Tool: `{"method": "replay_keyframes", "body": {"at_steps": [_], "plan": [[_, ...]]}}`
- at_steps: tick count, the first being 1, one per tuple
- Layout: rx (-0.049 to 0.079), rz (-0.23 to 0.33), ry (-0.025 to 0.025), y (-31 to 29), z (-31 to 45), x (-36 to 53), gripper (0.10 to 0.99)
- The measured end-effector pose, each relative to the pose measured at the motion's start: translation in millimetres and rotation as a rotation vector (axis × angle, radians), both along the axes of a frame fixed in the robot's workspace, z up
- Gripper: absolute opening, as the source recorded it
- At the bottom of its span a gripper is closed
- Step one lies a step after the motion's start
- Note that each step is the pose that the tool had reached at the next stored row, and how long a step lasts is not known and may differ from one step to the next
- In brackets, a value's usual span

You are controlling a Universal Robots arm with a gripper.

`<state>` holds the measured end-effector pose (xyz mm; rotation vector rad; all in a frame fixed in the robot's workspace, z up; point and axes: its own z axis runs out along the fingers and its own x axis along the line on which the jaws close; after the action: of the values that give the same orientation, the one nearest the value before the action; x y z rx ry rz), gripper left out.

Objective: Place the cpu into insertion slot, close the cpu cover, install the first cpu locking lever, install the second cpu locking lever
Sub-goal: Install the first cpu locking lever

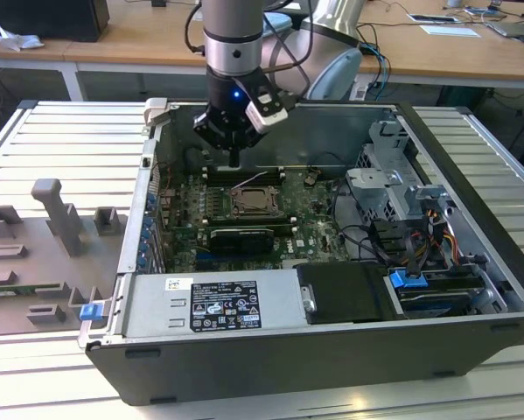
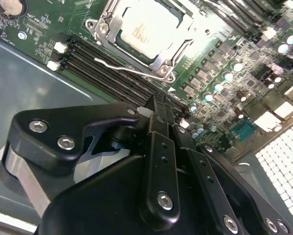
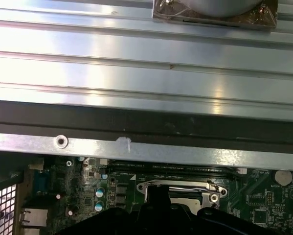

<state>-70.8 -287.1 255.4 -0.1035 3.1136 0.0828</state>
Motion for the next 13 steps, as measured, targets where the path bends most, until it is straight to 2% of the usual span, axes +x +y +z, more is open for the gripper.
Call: {"method": "replay_keyframes", "body": {"at_steps": [5, 13], "plan": [[0.001, -0.001, 0.0003, -0.1, -6.2, 3.4, 0.106], [0.001, -0.001, 0.0002, -0.1, -7.0, 4.7, 0.106]]}}
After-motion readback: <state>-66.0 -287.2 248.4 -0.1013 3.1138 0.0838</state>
